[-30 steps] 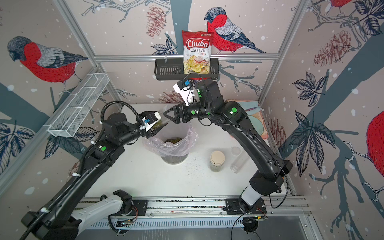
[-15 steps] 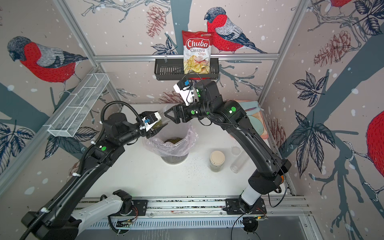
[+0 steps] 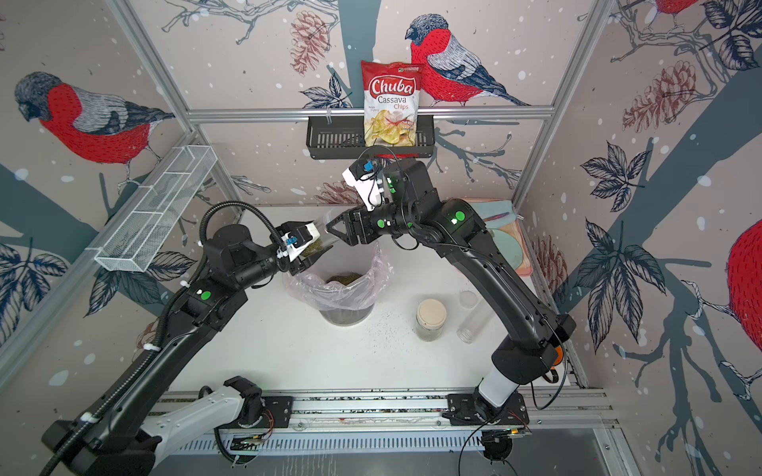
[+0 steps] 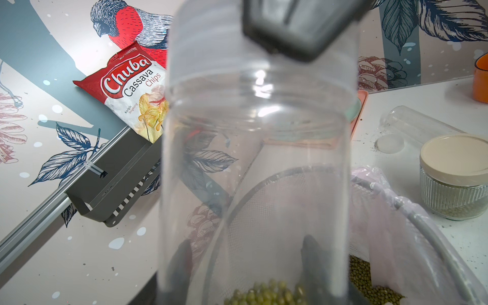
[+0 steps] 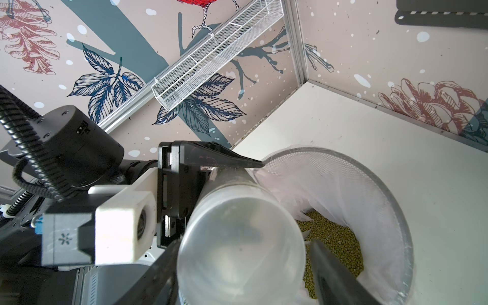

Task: Empty moldy mung beans from jars
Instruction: Open the lid of the jar.

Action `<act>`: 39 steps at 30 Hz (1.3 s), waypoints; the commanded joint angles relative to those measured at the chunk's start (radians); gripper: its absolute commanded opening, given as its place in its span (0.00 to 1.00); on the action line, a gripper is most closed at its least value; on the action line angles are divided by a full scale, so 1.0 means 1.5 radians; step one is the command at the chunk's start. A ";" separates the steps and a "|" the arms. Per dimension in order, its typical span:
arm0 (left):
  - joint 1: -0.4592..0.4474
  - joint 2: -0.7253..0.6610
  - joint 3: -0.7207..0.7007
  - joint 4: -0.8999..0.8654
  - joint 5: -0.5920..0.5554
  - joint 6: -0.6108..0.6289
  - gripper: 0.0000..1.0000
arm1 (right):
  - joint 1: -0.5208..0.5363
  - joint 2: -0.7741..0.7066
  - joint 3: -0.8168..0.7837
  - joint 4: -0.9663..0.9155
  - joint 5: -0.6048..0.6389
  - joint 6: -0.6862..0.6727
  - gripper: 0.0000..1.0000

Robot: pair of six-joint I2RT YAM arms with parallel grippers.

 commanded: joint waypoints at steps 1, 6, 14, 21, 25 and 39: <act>0.000 -0.003 -0.001 0.033 0.010 -0.002 0.02 | 0.001 0.000 0.000 0.016 -0.008 -0.003 0.69; 0.000 -0.004 -0.001 0.034 0.009 -0.002 0.02 | 0.000 -0.009 -0.008 0.021 -0.019 -0.003 0.57; 0.000 -0.004 0.002 0.031 0.020 -0.007 0.00 | -0.007 -0.050 -0.076 0.074 -0.044 -0.033 0.54; 0.000 0.000 0.007 0.027 0.021 -0.011 0.00 | -0.010 -0.063 -0.115 0.108 -0.068 -0.091 0.53; 0.000 0.002 0.008 0.025 0.024 -0.012 0.00 | -0.012 -0.079 -0.149 0.132 -0.070 -0.138 0.51; -0.001 0.001 0.006 0.025 0.031 -0.013 0.00 | -0.040 -0.111 -0.209 0.141 -0.199 -0.271 0.54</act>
